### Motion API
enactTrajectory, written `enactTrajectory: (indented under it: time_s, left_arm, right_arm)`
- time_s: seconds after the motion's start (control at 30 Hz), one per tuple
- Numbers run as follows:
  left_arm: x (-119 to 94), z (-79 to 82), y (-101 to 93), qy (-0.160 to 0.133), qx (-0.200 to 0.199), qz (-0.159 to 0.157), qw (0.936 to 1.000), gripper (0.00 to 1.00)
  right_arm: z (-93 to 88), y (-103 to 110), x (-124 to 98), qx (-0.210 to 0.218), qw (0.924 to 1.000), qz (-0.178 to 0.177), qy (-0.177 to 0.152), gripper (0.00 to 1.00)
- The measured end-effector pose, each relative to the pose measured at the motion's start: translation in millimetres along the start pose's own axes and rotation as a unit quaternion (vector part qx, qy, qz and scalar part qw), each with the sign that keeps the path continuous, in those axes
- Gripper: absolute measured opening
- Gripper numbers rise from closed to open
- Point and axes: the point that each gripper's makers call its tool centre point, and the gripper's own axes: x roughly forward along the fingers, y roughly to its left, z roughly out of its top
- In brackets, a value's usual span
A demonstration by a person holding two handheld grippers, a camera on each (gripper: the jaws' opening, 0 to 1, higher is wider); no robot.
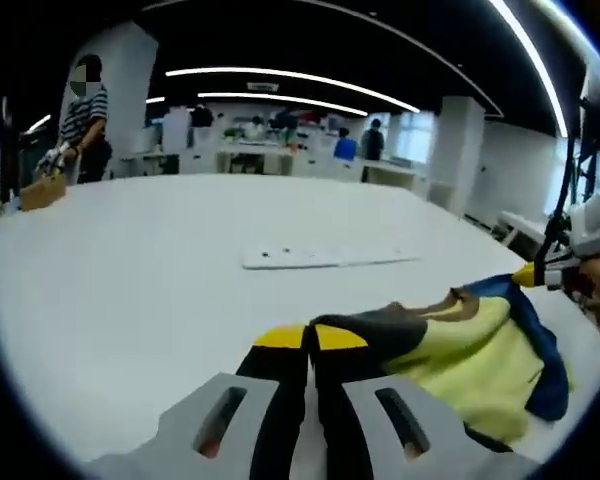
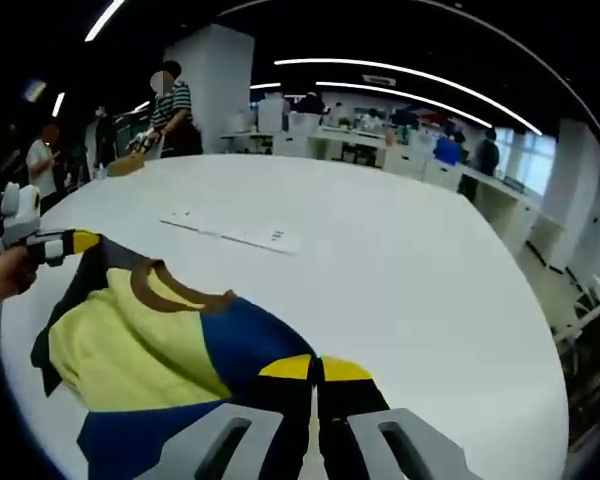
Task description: Fold the garment on the visible template until the final outline fits inside the template.
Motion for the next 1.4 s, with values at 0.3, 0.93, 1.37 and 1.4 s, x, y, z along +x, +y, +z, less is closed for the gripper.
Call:
enactTrajectory:
  time_s: [0.3, 0.93, 1.37, 1.4]
  left_arm:
    - [-5.2, 6.8, 2.3, -0.007, 0.017, 0.004, 0.9998, 0.06]
    - [-64.6, 31.6, -24.9, -0.055, 0.013, -0.06, 0.9966, 0.45]
    - [-116.3, 19.3, -35.7, -0.053, 0.01, -0.083, 0.9951, 0.6]
    - [-118.9, 18.1, -37.4, -0.052, 0.011, -0.085, 0.9949, 0.61]
  right_arm:
    - [-1.8, 3.3, -0.4, 0.034, 0.9991, 0.025, 0.003, 0.02]
    - [14.3, 61.2, -52.8, 0.002, 0.9895, 0.143, -0.017, 0.67]
    - [-2.9, 114.8, -101.9, -0.018, 0.9719, 0.234, -0.021, 0.78]
    - [-5.0, 116.9, -104.3, -0.019, 0.9712, 0.237, -0.02, 0.78]
